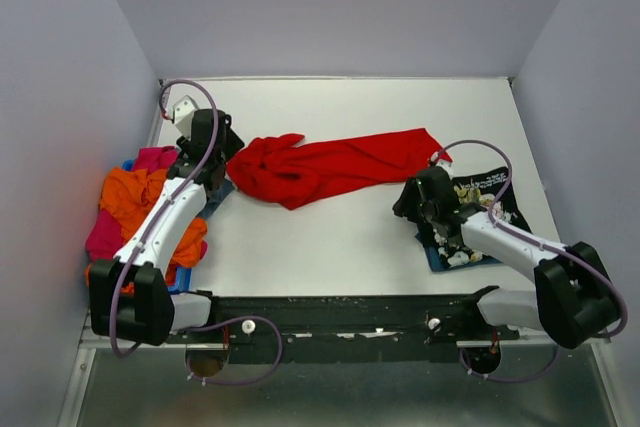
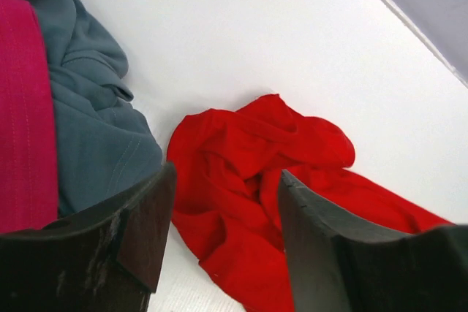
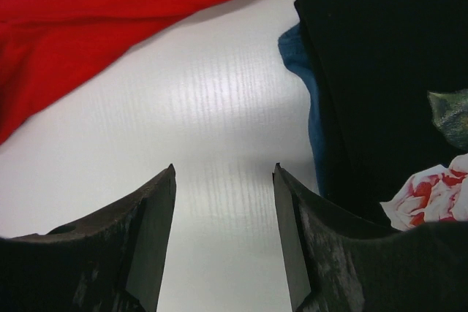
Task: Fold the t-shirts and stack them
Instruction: Flatten out the tshirt
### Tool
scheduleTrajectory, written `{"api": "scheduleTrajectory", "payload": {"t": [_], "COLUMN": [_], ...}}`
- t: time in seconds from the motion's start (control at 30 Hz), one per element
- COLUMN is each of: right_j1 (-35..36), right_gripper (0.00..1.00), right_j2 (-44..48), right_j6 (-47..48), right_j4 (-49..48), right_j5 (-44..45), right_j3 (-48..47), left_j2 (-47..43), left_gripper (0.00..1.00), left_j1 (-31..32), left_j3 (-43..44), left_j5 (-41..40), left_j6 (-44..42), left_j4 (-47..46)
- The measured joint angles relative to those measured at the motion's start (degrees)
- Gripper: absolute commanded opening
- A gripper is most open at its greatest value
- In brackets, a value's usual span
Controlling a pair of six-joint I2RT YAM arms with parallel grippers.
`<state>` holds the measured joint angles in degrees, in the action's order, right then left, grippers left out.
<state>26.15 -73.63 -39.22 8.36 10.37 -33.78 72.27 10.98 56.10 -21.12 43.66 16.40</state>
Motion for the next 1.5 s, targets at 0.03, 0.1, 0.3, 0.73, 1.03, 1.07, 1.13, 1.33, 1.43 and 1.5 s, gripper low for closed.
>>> {"api": "scheduleTrajectory", "payload": {"t": [0.03, 0.1, 0.3, 0.73, 1.03, 1.07, 1.13, 1.33, 1.43, 1.5], "right_j1": [0.0, -0.61, -7.69, -16.0, -16.04, -16.04, -16.04, -16.04, -16.04, -16.04], "right_gripper": [0.52, 0.5, 0.5, 0.52, 0.52, 0.53, 0.53, 0.53, 0.56, 0.61], "right_j2": [-1.27, -3.69, -7.48, -1.33, 3.96, 4.17, 4.44, 4.55, 4.55, 4.55], "right_j6": [-0.61, -1.75, -4.81, -5.6, -3.69, -3.56, -3.32, -3.06, -2.86, -2.73], "right_j4": [1.62, 3.74, 6.67, 8.02, 5.99, 5.77, 5.29, 4.0, 3.3, 3.08], "right_j5": [0.57, 0.87, -0.5, -2.34, -3.89, -4.07, -4.44, -5.62, -6.29, -6.71], "right_j3": [-1.09, -2.75, -4.61, -1.53, 1.46, 1.51, 1.55, 1.86, 2.25, 2.36], "left_j2": [-0.92, -1.77, 0.83, 22.95, 30.56, 30.47, 29.7, 17.29, 9.7, 6.34], "left_gripper": [0.72, 0.72, 0.77, 0.78, 0.0, 0.0, 0.0, 0.0, 0.05, 0.47], "left_j1": [0.74, 2.67, 15.26, 24.81, 28.48, 28.57, 28.57, 28.22, 27.67, 27.23], "left_j3": [-0.57, -1.44, -2.91, 6.84, 16.13, 15.43, 13.77, 3.26, 1.29, 1.16], "left_j5": [0.98, 2.84, 8.83, 7.82, 0.5, -0.15, -1.01, -2.73, -3.93, -4.83], "left_j6": [-0.35, -0.96, -4.22, -8.04, -10.12, -10.05, -10.23, -10.27, -10.45, -10.71], "left_j4": [-0.02, -0.09, -0.74, -0.85, 3.52, 4.11, 4.87, 7.43, 8.79, 9.01]}}
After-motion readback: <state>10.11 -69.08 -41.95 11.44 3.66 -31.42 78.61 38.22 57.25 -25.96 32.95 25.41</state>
